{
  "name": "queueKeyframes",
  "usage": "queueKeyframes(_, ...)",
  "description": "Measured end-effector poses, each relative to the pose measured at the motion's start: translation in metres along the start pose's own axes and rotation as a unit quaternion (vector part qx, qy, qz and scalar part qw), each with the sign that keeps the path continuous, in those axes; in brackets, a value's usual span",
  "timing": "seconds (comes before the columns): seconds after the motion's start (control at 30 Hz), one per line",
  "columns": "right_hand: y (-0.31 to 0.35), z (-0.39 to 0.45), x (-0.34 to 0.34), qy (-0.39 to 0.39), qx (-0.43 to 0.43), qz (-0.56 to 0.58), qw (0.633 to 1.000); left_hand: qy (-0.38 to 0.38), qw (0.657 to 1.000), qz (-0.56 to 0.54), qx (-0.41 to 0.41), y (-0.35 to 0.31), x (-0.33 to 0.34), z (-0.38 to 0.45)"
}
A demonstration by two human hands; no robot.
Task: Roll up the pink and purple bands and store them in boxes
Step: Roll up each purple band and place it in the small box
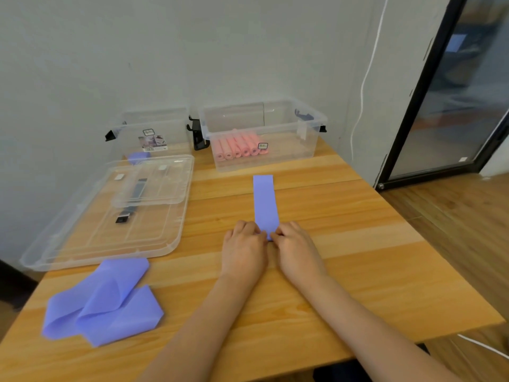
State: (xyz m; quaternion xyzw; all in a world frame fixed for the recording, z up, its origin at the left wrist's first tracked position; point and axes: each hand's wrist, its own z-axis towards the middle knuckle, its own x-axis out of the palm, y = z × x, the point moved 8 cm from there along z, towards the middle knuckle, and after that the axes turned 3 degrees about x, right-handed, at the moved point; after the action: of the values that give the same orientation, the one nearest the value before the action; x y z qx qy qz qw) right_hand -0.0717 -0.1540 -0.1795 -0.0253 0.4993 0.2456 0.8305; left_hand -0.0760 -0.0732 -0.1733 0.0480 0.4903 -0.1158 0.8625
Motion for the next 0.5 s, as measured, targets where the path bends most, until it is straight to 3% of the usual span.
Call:
queueKeyframes(0.23, -0.002, 0.003, -0.003, -0.014, 0.029, -0.009, 0.999, -0.036, 0.998, 0.027, 0.040, -0.011, -0.005, -0.005)
queueKeyframes(0.5, -0.003, 0.001, -0.001, 0.000, 0.048, -0.066, 0.997, 0.033, 0.999, 0.008, 0.009, -0.006, 0.007, -0.001)
